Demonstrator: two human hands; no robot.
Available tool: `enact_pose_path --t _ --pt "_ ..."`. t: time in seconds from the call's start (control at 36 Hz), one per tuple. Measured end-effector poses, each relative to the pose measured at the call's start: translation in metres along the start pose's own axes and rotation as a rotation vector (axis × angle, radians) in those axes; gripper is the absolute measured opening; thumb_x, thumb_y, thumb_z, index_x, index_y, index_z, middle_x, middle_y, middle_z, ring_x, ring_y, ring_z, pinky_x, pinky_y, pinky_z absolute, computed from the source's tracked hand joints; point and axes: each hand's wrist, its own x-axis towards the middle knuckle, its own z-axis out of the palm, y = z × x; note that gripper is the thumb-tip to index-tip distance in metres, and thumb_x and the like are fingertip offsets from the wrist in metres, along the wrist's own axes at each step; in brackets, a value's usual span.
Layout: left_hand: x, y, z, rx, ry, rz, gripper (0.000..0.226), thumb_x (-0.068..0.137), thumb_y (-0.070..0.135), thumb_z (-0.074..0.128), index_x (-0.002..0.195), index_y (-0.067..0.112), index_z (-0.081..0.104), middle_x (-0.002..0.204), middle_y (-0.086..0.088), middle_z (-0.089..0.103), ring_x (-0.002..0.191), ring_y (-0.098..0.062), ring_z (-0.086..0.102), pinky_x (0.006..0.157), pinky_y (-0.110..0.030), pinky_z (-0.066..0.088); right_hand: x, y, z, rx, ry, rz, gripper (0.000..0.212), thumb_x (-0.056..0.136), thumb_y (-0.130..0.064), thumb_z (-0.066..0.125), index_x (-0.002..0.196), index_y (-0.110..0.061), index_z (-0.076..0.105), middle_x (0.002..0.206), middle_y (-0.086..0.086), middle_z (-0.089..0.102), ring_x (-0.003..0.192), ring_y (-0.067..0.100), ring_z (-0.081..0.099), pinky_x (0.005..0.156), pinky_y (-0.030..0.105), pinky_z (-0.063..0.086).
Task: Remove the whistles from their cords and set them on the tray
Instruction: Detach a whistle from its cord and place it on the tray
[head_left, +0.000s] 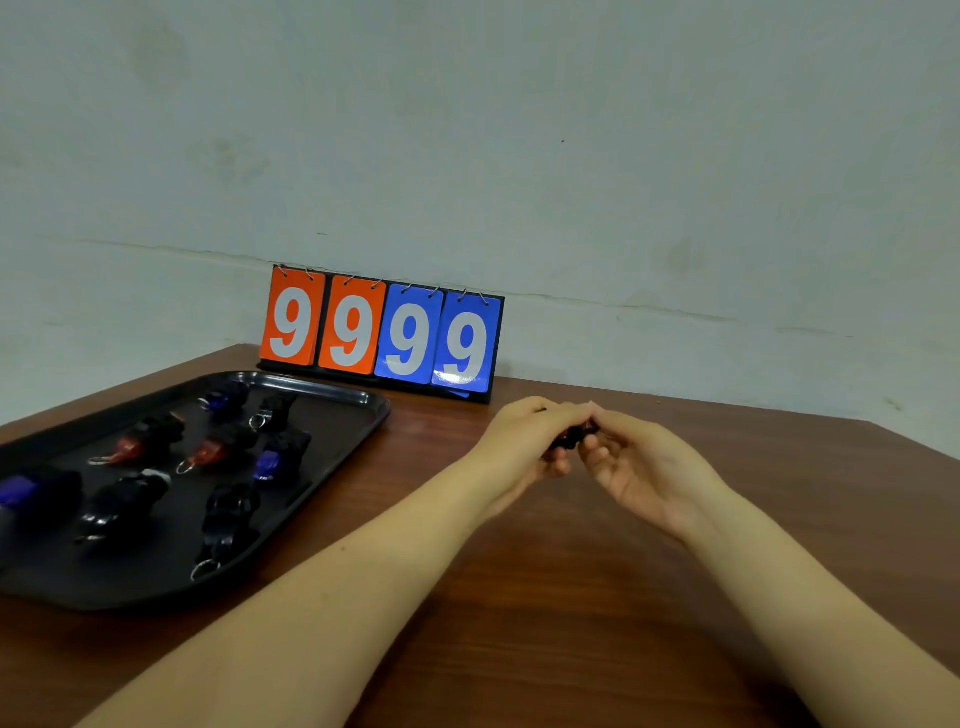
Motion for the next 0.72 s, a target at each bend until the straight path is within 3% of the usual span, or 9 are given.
enact_pose_path --t 0.11,0.22,0.33,0.47,0.61,0.67,0.72 --pt "-0.001 -0.001 0.0 -0.185 0.005 -0.061 0.02 0.091 0.02 0.063 0.101 0.003 0.059 0.084 -0.008 0.057 0.058 -0.01 0.048 0.049 -0.019 0.043 0.002 0.003 -0.001 -0.033 -0.008 0.017 0.014 0.09 -0.012 0.06 0.096 0.0 0.063 0.071 0.005 0.061 0.055 0.008 0.056 0.047 0.013 0.049" --pt "-0.002 0.003 0.001 -0.344 0.041 -0.068 0.015 0.093 0.015 0.057 0.084 0.003 0.058 0.082 -0.012 0.053 0.059 -0.013 0.046 0.047 -0.017 0.041 0.003 0.006 0.002 -0.095 -0.056 -0.032 0.022 0.092 -0.006 0.055 0.108 0.008 0.062 0.074 0.01 0.063 0.056 0.009 0.06 0.049 0.013 0.05" --pt "-0.003 0.005 -0.003 -0.38 0.077 -0.061 0.015 0.093 0.014 0.055 0.083 0.002 0.056 0.077 -0.012 0.054 0.055 -0.012 0.043 0.043 -0.016 0.039 0.004 0.009 0.004 -0.228 -0.077 -0.13 0.03 0.093 -0.01 0.055 0.114 0.011 0.061 0.081 0.013 0.062 0.064 0.012 0.06 0.054 0.018 0.049" --pt "-0.001 0.006 -0.006 -0.399 0.121 -0.09 0.012 0.091 0.014 0.054 0.087 0.003 0.053 0.078 -0.012 0.053 0.052 -0.012 0.042 0.043 -0.018 0.039 0.002 0.014 0.007 -0.439 -0.124 -0.212 0.027 0.091 -0.016 0.059 0.105 0.006 0.067 0.086 0.011 0.071 0.073 0.013 0.06 0.064 0.022 0.047" --pt "-0.002 0.009 -0.007 -0.491 0.099 -0.138 0.013 0.092 0.012 0.053 0.091 0.003 0.062 0.074 -0.01 0.057 0.048 -0.009 0.037 0.04 -0.015 0.033 0.003 0.016 0.008 -0.438 -0.101 -0.204 0.018 0.094 -0.008 0.054 0.101 0.005 0.063 0.074 0.003 0.069 0.067 0.009 0.059 0.061 0.022 0.044" --pt "-0.004 0.014 -0.007 -0.61 0.09 -0.18 0.013 0.091 0.009 0.053 0.082 0.002 0.059 0.067 -0.008 0.057 0.044 -0.008 0.032 0.038 -0.014 0.027 0.004 0.015 0.01 -0.409 -0.036 -0.238 0.013 0.094 -0.006 0.052 0.097 0.003 0.061 0.071 0.005 0.066 0.066 0.012 0.058 0.057 0.021 0.044" --pt "-0.005 0.016 -0.007 -0.714 0.096 -0.224 0.012 0.089 0.007 0.053 0.079 0.003 0.057 0.067 -0.006 0.057 0.041 -0.006 0.029 0.035 -0.013 0.025 0.004 0.014 0.012 -0.594 0.069 -0.358 0.009 0.092 -0.005 0.054 0.092 0.002 0.06 0.071 0.007 0.066 0.061 0.011 0.061 0.053 0.02 0.046"
